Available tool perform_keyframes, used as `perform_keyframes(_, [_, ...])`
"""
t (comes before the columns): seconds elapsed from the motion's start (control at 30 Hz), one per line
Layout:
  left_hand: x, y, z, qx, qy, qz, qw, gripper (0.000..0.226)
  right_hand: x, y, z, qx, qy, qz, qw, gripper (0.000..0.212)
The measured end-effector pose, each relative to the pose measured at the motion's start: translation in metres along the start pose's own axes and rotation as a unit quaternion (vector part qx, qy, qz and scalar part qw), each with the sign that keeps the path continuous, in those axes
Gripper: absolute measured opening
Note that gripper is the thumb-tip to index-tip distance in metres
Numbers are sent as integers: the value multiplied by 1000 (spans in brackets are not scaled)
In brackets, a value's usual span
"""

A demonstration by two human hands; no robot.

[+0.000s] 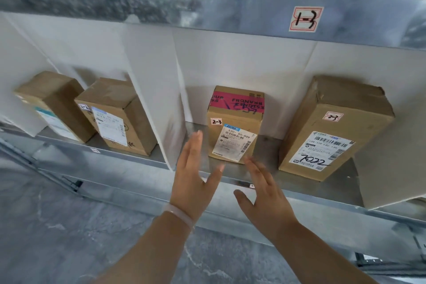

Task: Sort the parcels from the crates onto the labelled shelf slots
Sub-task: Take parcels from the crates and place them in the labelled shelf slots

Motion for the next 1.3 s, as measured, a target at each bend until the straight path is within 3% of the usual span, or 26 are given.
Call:
perform_keyframes(0.1, [-3, 21, -29, -19, 6, 39, 999, 77, 21, -11, -4, 45, 37, -20, 998, 74])
perform_keyframes(0.2, [1, 45, -54, -44, 62, 52, 996, 74, 45, -24, -5, 81, 70, -28, 994, 70])
perform_keyframes(0.5, [45, 130, -69, -111, 129, 71, 983, 77, 129, -66, 16, 111, 137, -15, 984, 69])
perform_keyframes(0.77, [121, 194, -22, -65, 73, 55, 994, 73, 178, -128, 69, 98, 21, 29, 994, 73])
perform_keyframes(1.0, [172, 225, 28, -1, 7, 48, 999, 83, 193, -150, 106, 72, -86, -6, 994, 78])
perform_keyframes(1.3, [194, 226, 55, 58, -57, 2, 997, 88, 201, -154, 124, 10, -108, 7, 994, 79])
Point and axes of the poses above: each hand's wrist, its own z-axis towards the middle knuckle, its own y-axis out of the back of the hand, x = y × z, the point moved 5 cm from there along z, towards the middle knuckle, and after that the axes turned 11 degrees about x, right-handed, at the moved point
